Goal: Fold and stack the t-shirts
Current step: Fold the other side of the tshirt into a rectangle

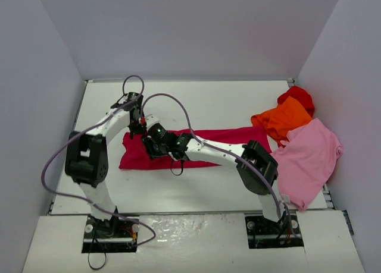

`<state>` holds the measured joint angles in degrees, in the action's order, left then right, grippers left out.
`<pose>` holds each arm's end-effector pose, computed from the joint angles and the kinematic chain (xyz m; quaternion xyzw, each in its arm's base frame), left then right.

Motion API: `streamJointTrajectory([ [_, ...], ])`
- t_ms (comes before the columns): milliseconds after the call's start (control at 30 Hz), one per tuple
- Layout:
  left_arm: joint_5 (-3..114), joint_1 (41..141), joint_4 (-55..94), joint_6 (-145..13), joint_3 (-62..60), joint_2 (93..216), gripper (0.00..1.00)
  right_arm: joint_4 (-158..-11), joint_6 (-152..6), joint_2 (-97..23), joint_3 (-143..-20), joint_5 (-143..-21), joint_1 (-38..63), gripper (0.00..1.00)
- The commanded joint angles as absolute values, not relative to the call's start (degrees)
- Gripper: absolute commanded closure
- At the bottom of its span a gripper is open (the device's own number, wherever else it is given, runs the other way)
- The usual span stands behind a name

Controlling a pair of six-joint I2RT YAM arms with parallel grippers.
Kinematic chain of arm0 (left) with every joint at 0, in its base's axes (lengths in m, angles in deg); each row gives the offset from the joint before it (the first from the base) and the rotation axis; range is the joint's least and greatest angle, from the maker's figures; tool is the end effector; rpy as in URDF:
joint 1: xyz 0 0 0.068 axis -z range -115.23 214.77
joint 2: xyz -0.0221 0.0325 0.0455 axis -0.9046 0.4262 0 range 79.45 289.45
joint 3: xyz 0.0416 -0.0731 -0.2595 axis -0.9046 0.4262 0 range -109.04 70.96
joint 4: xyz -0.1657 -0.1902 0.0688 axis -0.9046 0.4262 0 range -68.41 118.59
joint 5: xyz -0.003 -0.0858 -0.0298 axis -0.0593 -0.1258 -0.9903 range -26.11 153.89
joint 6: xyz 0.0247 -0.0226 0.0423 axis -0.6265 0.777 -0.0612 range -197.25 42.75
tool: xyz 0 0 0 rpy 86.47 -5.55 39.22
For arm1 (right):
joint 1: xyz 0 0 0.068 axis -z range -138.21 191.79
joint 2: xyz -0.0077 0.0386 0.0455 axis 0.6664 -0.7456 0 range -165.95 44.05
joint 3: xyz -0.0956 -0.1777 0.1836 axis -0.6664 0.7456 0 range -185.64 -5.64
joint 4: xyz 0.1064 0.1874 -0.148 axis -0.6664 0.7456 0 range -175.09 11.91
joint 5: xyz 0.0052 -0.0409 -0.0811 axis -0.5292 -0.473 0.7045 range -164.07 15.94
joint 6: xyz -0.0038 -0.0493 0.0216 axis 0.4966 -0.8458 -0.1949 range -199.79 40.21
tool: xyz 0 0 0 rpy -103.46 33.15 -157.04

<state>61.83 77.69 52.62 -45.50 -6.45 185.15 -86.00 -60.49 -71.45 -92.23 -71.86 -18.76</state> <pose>0.3814 -0.0887 0.2101 -0.1531 0.9520 -0.1165 0.2381 0.2342 0.4120 0.2344 -0.2926 0.8056 0.3178 0.4055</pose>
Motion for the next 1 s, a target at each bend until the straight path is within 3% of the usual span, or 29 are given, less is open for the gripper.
streamJointTrajectory([
  [0, 66.27, 77.16, 50.68, -45.24, -7.43, 171.85, 1.00, -86.91, -63.09, -59.81, -93.84, -65.97, -15.08, 0.73],
  [67, 63.36, 77.22, 53.93, -44.82, -6.38, 168.02, 1.00, -84.32, -62.45, -57.49, -91.05, -62.20, -11.24, 0.98],
  [100, 61.17, 77.17, 55.34, -44.59, -5.94, 166.70, 1.00, -82.08, -62.04, -56.08, -89.96, -60.63, -9.13, 1.00],
  [267, 47.11, 77.54, 50.83, -37.34, 7.34, 162.98, 1.00, -78.41, -60.25, -48.62, -76.47, -59.66, 0.03, 1.00],
  [433, 41.72, 79.04, 37.23, -29.66, 18.76, 164.52, 1.00, -77.39, -57.48, -44.79, -70.17, -60.90, 4.98, 1.00],
  [800, 44.95, 85.21, 29.06, -25.92, 16.28, 176.93, 1.00, -75.16, -58.08, -46.20, -66.82, -57.58, 5.76, 1.00],
  [967, 44.91, 88.20, 31.58, -25.86, 13.31, 175.95, 1.00, -75.07, -58.87, -48.67, -67.08, -56.61, 6.22, 1.00],
])
